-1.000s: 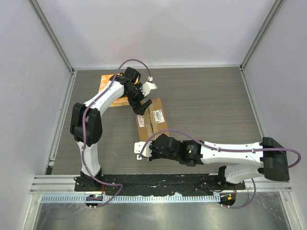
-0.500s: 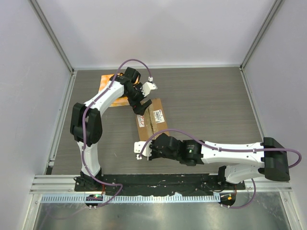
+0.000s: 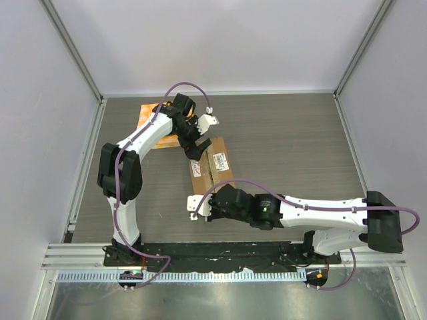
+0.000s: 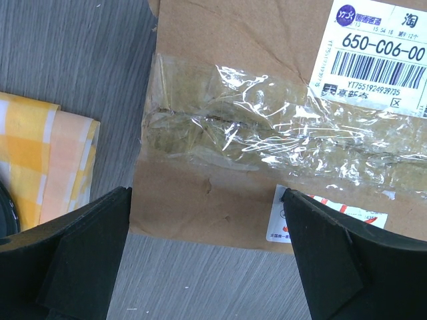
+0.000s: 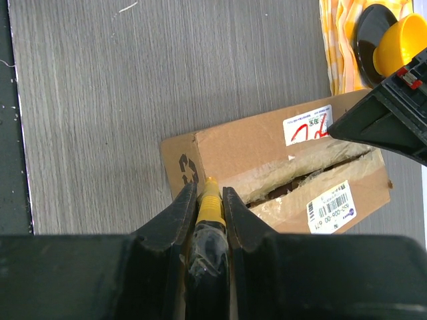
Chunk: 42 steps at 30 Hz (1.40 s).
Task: Unpack the express box
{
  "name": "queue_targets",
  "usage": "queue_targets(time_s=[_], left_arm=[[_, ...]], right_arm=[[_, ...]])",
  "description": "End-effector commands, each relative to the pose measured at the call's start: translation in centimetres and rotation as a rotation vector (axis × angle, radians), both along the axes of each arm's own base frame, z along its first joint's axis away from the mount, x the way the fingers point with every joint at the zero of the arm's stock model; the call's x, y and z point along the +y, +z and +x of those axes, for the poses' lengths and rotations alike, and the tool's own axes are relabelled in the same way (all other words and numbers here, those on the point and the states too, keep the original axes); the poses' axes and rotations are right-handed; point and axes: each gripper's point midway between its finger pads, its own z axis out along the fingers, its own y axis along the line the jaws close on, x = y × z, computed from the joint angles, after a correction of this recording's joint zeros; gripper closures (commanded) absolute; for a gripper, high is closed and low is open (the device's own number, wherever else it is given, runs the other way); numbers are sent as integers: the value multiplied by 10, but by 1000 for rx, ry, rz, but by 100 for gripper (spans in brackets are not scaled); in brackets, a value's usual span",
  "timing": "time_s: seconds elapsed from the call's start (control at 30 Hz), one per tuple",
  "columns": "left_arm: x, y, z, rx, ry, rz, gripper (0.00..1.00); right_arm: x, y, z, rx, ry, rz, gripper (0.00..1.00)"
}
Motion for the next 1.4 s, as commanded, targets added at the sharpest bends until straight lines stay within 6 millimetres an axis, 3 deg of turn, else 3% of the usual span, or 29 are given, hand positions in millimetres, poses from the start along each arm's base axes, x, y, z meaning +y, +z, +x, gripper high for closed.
queue_targets(time_s=[0.0, 0.37, 0.63, 0.8, 1.03, 1.37], left_arm=[[5, -27, -30, 131, -31, 52, 0], [7, -27, -32, 126, -37, 55, 0], [9, -30, -32, 122, -47, 66, 0], [11, -34, -33, 126, -57, 76, 1], [13, -40, -34, 152, -66, 96, 11], [22, -49, -38, 147, -101, 136, 11]], right_arm=[[2, 13, 4, -7, -17, 58, 99], [-3, -3, 7, 21, -40, 27, 99], [-12, -16, -3, 116, -69, -3, 99], [-26, -25, -8, 170, -117, -54, 99], [-50, -35, -1, 165, -213, -171, 99], [-61, -42, -4, 179, -232, -224, 99]])
